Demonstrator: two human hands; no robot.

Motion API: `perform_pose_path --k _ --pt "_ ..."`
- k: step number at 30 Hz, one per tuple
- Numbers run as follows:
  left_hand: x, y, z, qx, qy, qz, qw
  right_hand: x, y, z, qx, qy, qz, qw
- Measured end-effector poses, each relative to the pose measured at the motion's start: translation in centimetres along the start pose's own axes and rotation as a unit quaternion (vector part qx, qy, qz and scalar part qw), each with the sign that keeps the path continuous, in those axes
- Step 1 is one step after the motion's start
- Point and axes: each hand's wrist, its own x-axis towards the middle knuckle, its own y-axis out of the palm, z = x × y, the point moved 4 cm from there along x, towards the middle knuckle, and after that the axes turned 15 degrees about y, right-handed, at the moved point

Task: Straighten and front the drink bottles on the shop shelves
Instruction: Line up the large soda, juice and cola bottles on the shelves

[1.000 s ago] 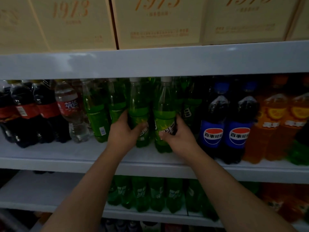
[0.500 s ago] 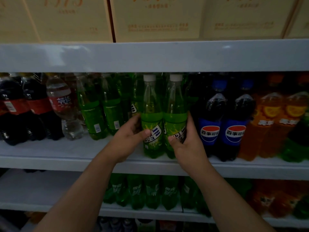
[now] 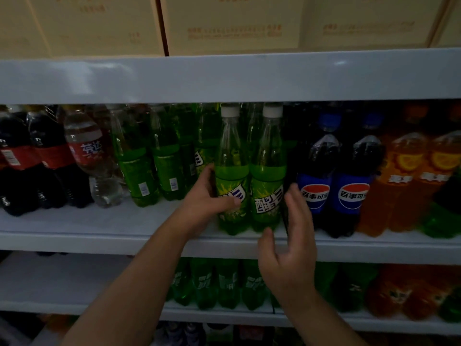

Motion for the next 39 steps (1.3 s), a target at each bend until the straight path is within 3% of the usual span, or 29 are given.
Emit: perform_pose_path --k 3,7,11,14,24,28,34,39 --pt "0.4 0.7 0.6 -0.024 -0.043 0.018 0.999 -1.4 -0.9 -1.3 0.005 0.023 -0.012 1.0" --pt "0.5 1.5 1.1 0.008 -0.04 0.001 0.999 -1.2 -1.0 -2.5 -0.048 0.098 0.002 0.994" --pt "0.5 2.0 1.3 0.021 -0.037 -0.006 0.999 -1.0 -0.7 -2.2 -0.101 0.077 0.026 0.992" --pt "0.5 2.8 1.3 0.027 -0.031 -0.01 0.999 -0.9 -1.0 -2.2 -0.116 0.069 0.001 0.991" --pt "-0.2 2.9 -0.3 0.054 -0.038 0.023 0.998 -2.4 -0.9 -2.0 -0.061 0.03 0.062 0.996" --pt "-1.2 1.8 -1.1 0.102 -0.048 0.02 0.993 -3.5 -0.6 -1.5 -0.022 -0.016 0.1 0.995" --pt "-3.5 1.2 -0.8 0.214 -0.048 0.0 0.976 -5.4 0.9 -2.1 -0.002 0.011 0.159 0.987" --pt "-3.3 1.4 -0.8 0.278 -0.01 0.023 0.96 -5.9 2.0 -2.0 0.007 0.013 0.153 0.988"
